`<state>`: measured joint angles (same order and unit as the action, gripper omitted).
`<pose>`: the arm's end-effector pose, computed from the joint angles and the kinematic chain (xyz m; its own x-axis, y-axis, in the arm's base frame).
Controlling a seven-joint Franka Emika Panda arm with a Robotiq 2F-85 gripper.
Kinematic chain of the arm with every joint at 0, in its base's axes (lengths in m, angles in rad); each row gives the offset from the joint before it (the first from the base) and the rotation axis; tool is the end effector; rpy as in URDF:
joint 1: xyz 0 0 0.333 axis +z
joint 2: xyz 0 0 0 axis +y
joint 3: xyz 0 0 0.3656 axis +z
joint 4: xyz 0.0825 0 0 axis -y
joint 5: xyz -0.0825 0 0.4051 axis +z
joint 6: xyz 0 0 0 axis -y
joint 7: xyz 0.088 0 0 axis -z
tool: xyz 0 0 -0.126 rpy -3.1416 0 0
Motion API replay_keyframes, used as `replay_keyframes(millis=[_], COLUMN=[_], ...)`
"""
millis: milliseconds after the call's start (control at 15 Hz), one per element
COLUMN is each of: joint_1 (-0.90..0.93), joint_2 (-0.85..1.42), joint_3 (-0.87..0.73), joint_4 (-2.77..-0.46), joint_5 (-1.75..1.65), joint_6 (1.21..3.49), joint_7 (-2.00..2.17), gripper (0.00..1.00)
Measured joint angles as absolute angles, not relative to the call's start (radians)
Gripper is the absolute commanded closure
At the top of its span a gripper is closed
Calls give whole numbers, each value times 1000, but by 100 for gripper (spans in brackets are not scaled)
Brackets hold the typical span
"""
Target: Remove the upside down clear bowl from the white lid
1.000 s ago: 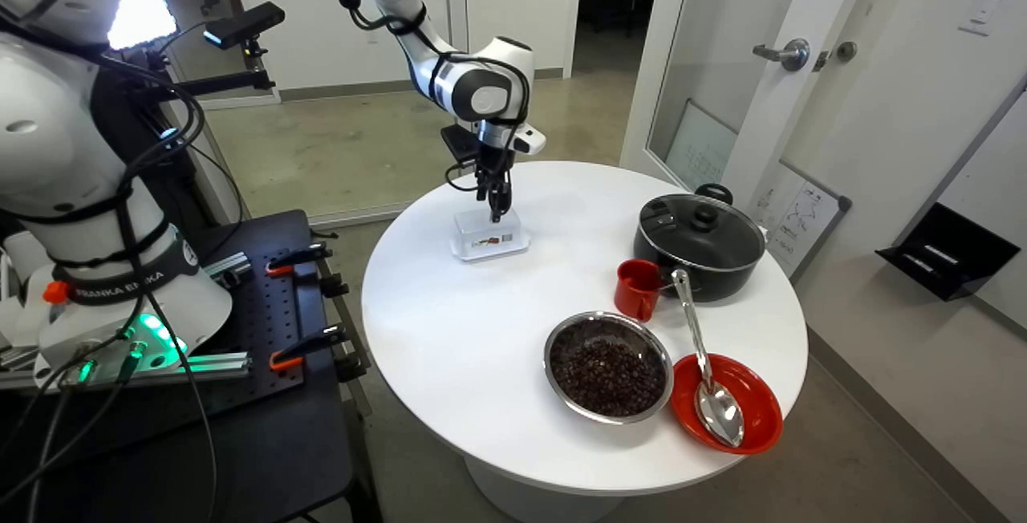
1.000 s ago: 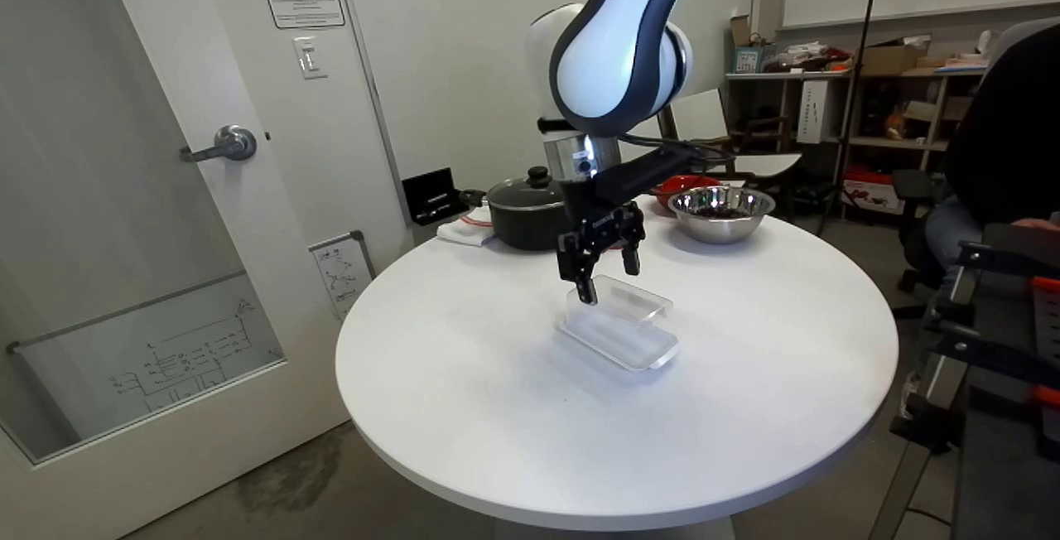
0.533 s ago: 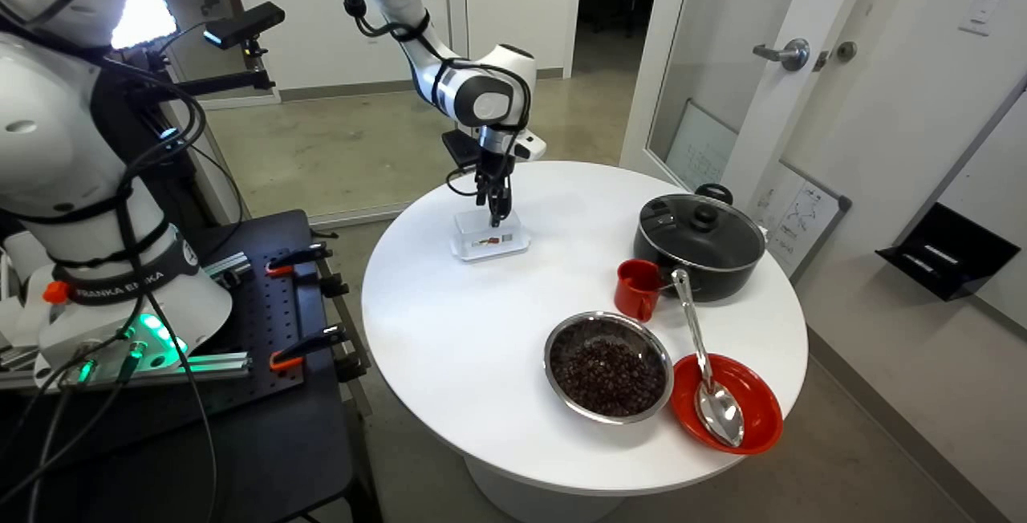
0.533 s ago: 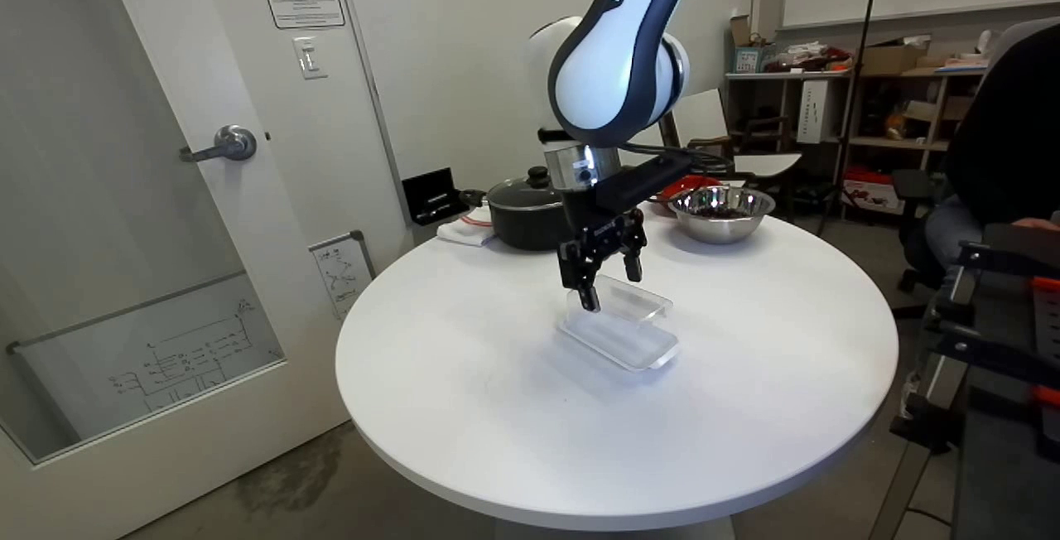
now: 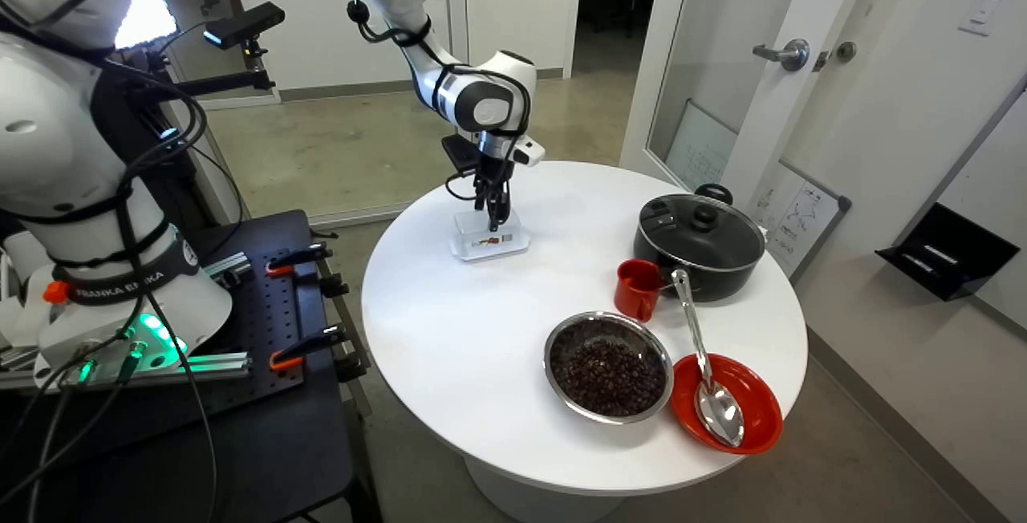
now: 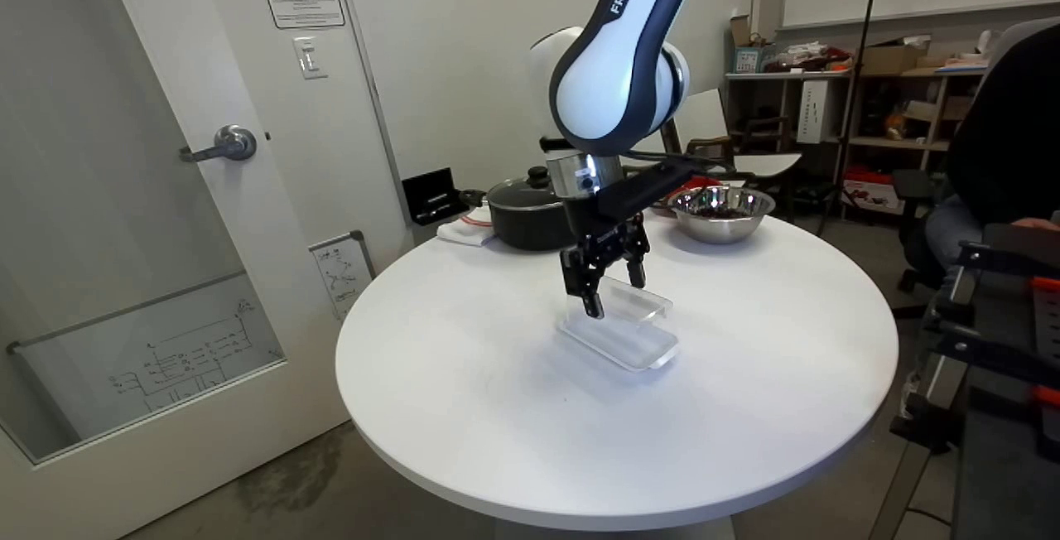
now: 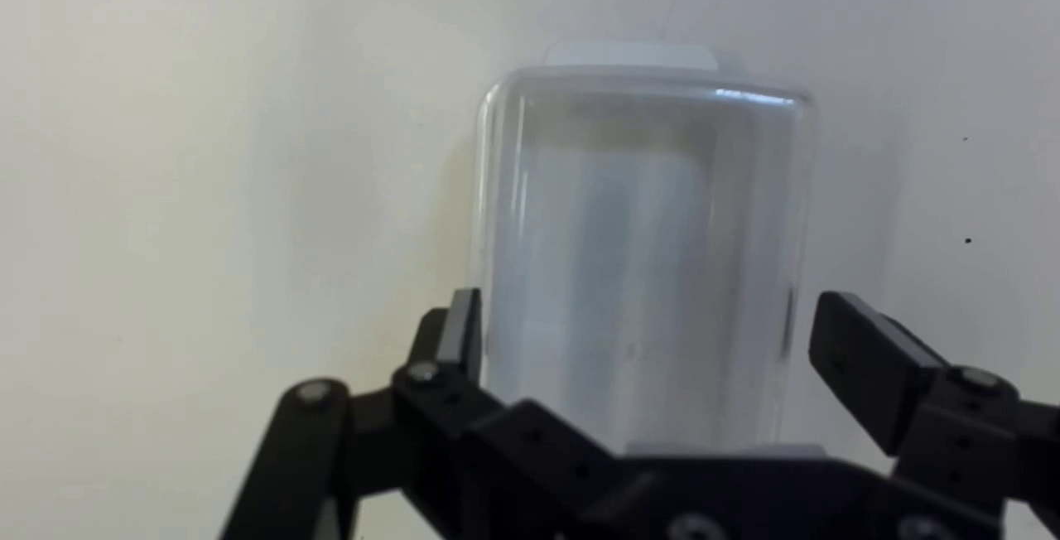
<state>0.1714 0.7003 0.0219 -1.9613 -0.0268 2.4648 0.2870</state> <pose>0.6091 0.1191 0.0975 0.9791 -0.0786 -0.1877 -0.0697 -0.9961 0.0536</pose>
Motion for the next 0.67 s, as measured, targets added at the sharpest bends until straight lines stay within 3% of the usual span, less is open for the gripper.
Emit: replay_keyframes(millis=[667], joint_1=[172], joint_2=[719], joint_3=[24], joint_4=[-1941], joint_5=[-27], joint_6=[2440], joint_7=[287], gripper=[0])
